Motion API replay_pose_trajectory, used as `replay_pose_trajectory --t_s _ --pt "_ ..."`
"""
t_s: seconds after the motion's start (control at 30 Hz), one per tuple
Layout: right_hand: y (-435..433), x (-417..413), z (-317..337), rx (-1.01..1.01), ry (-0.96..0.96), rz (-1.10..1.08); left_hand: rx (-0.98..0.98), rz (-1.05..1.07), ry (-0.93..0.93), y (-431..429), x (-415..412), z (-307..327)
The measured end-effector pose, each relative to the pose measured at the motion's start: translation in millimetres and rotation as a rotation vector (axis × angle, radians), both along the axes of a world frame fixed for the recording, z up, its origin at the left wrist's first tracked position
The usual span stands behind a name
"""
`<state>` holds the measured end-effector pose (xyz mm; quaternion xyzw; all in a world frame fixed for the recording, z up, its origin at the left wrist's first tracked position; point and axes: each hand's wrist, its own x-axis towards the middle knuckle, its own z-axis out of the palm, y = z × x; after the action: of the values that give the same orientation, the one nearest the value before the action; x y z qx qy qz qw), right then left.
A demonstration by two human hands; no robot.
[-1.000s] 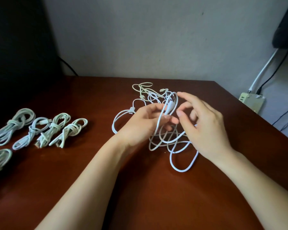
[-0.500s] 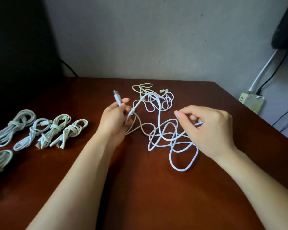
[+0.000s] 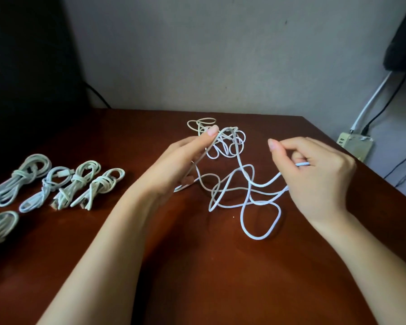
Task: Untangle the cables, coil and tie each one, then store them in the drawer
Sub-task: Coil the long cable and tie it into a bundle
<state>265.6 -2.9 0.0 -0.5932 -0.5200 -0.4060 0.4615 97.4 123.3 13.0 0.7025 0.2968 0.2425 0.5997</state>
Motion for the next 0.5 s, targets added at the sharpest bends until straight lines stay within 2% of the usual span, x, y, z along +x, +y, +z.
replay_pose_trajectory --t_s 0.27,0.37,0.5 --pt "0.7 5.4 -1.1 0.008 0.099 -0.052 -0.039 -0.171 -0.275 0.4 -3.8 -3.8" --pt "1.7 7.2 -1.5 0.015 0.172 -0.046 -0.044 -0.206 -0.248 0.7 -3.8 -4.5" --pt "2.0 7.5 -1.5 0.022 0.215 -0.033 0.036 -0.148 -0.141 0.3 -0.4 -8.1"
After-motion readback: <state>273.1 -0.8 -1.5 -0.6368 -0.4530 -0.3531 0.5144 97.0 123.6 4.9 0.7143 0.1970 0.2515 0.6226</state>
